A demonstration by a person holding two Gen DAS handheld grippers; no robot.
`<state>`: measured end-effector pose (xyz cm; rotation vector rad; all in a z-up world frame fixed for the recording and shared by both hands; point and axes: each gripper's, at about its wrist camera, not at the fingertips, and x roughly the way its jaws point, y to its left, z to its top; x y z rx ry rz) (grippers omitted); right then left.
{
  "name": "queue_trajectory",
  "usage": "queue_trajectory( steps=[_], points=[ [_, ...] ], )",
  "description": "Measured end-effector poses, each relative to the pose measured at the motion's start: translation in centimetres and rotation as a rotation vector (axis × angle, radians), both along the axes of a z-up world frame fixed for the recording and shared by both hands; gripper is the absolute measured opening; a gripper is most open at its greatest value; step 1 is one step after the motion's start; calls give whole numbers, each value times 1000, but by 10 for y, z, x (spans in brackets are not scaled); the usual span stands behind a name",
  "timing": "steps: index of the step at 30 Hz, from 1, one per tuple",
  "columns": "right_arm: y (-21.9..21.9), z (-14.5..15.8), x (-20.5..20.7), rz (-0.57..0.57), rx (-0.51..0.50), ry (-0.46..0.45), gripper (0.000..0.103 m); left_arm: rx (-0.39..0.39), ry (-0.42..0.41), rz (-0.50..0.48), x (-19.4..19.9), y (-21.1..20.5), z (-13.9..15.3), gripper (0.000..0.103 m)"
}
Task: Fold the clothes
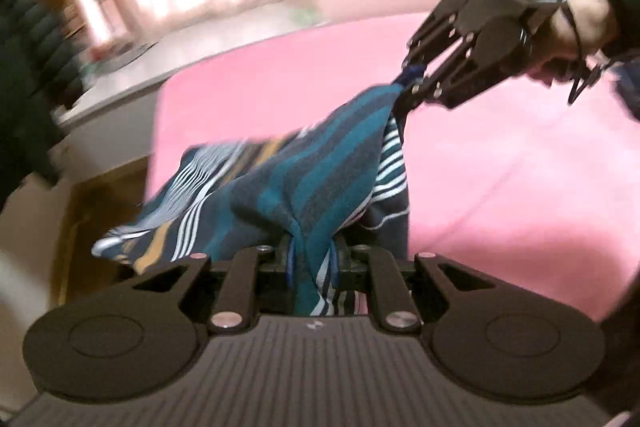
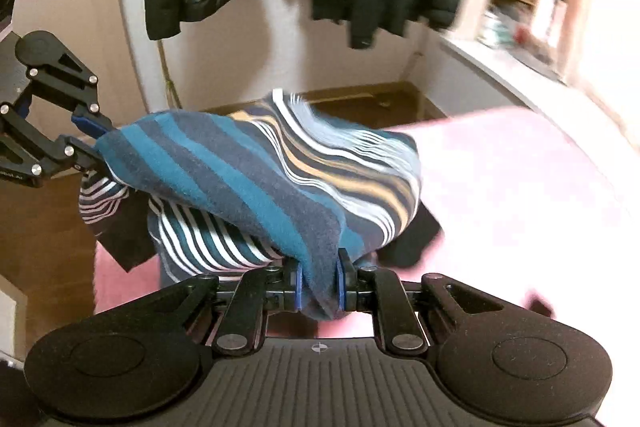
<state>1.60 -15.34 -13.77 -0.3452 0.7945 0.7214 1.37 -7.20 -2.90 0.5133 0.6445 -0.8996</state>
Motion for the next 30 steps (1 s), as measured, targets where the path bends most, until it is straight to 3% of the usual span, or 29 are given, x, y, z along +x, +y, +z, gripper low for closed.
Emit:
queue_trajectory(
  steps=[5,7,13,14,15,16,17,19,21,24,27,30],
  points=[
    [-131,5,-110,-137,52,65,14,-17,53,-92,-108,-99,12,12],
    [-182,2,-155,-219,51,113,14,-46,113,-143,-141,-139,11,12],
    [-319,-11,-255,-596,-16,199,14,-85,264,-402,-215,-274,-12,13],
    [-335,-16,-266,-668,-43,208,15,-81,291,-432,-224,-291,-20,17],
    [-349,-22,-276,-726,-69,224,17,-72,323,-451,-233,-304,-30,22],
    [-358,-27,-283,-771,-95,243,32,-57,352,-474,-239,-315,-39,24],
    [-363,-32,-289,-815,-130,253,55,-43,369,-498,-243,-320,-48,26],
    [-361,-34,-299,-855,-163,234,89,-17,364,-525,-250,-315,-61,34],
    [-354,-35,-306,-874,-166,214,89,41,350,-505,-234,-298,-75,42],
    [-323,-45,-305,-797,-124,239,89,128,313,-410,-221,-259,-96,48],
    [-283,-72,-289,-656,-103,266,89,238,279,-289,-202,-223,-126,49],
    [-240,-119,-273,-475,-129,271,89,318,231,-213,-190,-195,-146,51]
  ],
)
